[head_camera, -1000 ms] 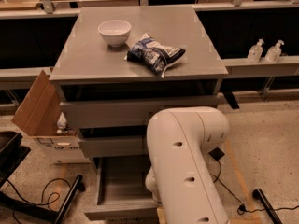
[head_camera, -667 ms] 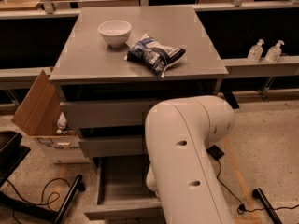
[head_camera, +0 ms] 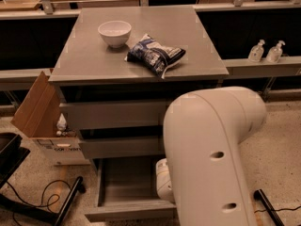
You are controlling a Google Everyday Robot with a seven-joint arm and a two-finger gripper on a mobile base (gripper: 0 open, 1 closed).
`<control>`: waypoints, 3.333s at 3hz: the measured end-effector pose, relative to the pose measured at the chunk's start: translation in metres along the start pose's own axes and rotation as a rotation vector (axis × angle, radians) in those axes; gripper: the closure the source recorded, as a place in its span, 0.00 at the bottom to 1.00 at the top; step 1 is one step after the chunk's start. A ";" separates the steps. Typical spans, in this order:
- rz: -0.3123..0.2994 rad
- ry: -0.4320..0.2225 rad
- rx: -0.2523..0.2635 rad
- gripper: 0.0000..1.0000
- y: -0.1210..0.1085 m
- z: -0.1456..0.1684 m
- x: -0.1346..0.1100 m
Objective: Open bottom drawer
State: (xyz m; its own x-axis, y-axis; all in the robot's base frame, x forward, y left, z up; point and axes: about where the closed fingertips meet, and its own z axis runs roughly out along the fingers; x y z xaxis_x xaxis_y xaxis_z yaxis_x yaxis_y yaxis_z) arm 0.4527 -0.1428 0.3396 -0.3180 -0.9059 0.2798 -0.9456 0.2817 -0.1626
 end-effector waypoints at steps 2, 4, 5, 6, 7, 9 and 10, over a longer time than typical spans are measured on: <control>0.085 -0.166 0.110 1.00 -0.023 0.039 0.034; -0.033 -0.272 0.261 1.00 -0.081 0.050 0.017; -0.033 -0.271 0.258 1.00 -0.080 0.050 0.017; -0.029 -0.304 0.261 1.00 -0.085 0.057 0.005; -0.030 -0.374 0.276 1.00 -0.102 0.065 -0.007; -0.063 -0.507 0.239 1.00 -0.139 0.103 -0.068; -0.056 -0.510 0.181 1.00 -0.140 0.141 -0.094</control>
Offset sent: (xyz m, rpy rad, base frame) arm 0.0874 -0.0530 -0.0332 0.2118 -0.3970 0.3082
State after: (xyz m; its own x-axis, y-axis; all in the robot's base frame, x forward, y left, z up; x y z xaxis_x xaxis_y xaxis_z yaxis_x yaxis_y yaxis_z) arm 0.6245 -0.1415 0.2021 -0.1511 -0.9693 -0.1941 -0.9192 0.2100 -0.3332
